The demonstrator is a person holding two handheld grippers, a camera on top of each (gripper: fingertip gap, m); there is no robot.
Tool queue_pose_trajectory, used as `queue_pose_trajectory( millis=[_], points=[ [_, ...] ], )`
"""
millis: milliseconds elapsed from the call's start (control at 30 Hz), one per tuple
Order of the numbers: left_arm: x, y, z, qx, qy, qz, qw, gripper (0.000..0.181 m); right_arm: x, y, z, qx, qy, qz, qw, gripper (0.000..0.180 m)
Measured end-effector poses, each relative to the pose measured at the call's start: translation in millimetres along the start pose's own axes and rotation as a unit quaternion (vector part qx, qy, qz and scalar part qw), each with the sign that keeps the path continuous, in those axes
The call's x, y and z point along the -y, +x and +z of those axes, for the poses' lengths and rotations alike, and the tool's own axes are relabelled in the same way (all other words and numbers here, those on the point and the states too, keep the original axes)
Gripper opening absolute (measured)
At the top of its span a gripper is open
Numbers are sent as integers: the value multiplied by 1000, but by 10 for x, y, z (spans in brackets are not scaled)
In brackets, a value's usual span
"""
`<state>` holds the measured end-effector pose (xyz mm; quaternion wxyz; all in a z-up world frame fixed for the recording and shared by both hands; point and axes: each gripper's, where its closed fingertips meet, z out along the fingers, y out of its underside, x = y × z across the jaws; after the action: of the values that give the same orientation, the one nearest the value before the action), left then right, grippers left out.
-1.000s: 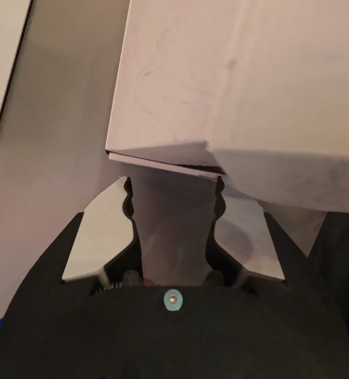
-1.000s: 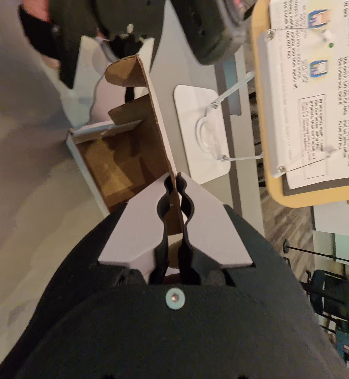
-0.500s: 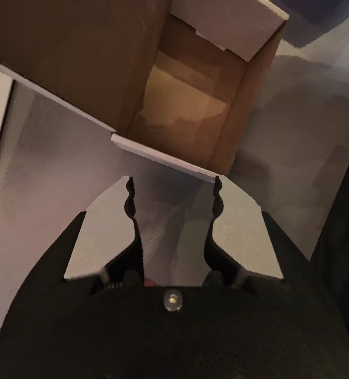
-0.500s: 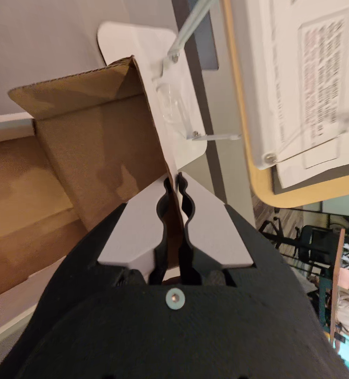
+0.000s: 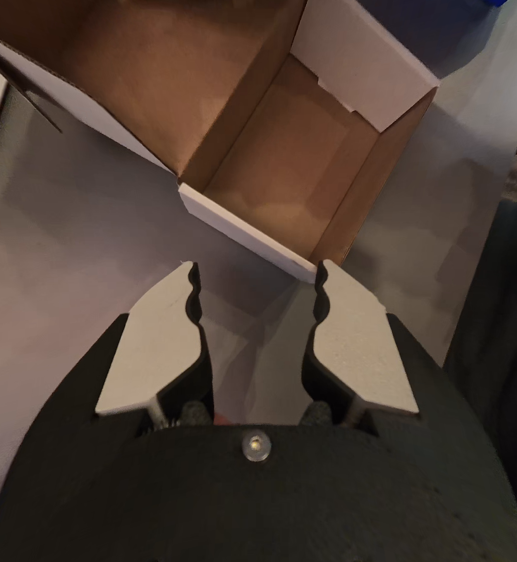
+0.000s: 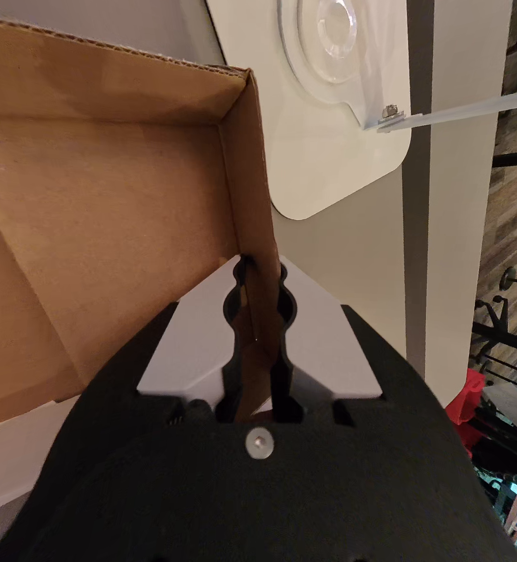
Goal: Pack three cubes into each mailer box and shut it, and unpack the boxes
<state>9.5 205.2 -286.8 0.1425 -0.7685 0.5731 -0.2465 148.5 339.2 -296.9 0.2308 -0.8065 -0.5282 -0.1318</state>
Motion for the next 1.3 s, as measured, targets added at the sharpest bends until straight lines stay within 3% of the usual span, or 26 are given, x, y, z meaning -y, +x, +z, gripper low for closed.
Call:
queue_pose_trajectory(
  millis=[33,300,533,633,733,833,1000,1133,1300],
  points=[
    [15,5,5,-4,6,-7,1000,73,0,0,-28,0,2,3,1000,15],
    [70,30,155,6,6,-28,1000,75,119,-115,-442,22,56,41,997,42],
    [-19,35,309,19,11,-73,997,62,-22,-324,-1267,20,106,100,989,62],
    [-8,30,297,29,22,-93,995,52,-83,-639,-1712,53,141,143,978,64],
    [-9,37,290,37,28,-111,993,48,-276,-1042,-1917,99,136,183,969,71],
    [-8,74,299,31,41,-132,990,43,-531,-1258,-1820,119,109,239,958,73],
    [-32,116,300,43,50,-153,986,44,-767,-1408,-1176,163,59,334,927,66],
    [-36,170,321,42,56,-158,985,45,-588,-1212,-895,155,90,355,917,55],
    [-44,207,339,51,57,-160,984,48,-497,-1114,-607,167,63,345,922,39]
  ],
)
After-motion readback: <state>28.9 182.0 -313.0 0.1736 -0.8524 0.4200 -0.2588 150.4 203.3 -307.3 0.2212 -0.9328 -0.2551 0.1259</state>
